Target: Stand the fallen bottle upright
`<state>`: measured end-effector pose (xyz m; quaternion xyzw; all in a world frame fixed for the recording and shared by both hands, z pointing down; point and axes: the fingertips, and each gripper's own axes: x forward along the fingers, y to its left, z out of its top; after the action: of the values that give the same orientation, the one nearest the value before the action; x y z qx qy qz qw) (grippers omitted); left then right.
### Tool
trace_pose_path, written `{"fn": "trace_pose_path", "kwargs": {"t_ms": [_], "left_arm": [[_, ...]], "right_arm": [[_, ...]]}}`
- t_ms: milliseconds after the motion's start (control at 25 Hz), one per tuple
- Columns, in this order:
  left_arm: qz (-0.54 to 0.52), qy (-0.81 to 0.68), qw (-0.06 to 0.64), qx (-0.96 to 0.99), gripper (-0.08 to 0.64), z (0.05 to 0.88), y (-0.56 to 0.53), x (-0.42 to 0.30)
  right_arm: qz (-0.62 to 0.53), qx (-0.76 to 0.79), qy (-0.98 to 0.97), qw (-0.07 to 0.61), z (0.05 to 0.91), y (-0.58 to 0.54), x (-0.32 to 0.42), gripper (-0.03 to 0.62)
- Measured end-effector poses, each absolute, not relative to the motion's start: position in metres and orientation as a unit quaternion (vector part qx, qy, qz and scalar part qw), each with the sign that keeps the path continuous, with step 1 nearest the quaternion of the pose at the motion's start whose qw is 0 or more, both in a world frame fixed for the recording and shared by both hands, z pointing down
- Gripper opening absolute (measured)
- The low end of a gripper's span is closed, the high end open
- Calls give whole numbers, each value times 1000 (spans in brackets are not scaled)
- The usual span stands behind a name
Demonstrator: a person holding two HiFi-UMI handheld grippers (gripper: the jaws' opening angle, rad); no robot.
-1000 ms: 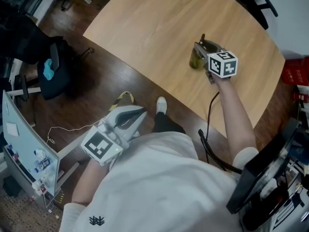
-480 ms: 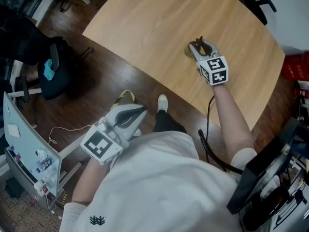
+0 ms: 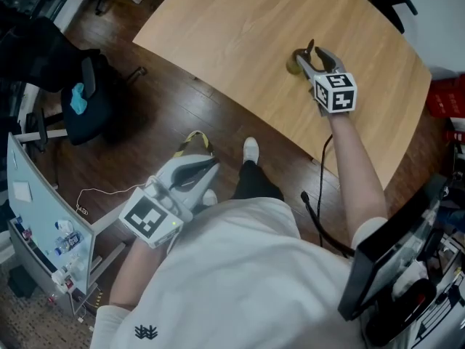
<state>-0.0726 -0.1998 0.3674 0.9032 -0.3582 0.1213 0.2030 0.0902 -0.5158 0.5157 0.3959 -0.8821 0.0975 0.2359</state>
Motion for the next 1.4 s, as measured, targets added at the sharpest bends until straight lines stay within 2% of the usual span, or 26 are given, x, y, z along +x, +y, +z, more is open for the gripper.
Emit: {"fn": "trace_pose_path", "kwargs": {"t_ms": [320, 800, 1400], "left_arm": [[94, -339, 134, 926, 0, 355, -136, -117], [74, -263, 100, 957, 0, 346, 3, -167], [74, -215, 82, 970, 0, 356, 139, -94]], "right_arm": [[104, 480, -847, 205, 462, -407, 125, 261], [124, 494, -842, 178, 389, -98, 67, 261], [95, 463, -866, 163, 357, 127, 68, 261]]}}
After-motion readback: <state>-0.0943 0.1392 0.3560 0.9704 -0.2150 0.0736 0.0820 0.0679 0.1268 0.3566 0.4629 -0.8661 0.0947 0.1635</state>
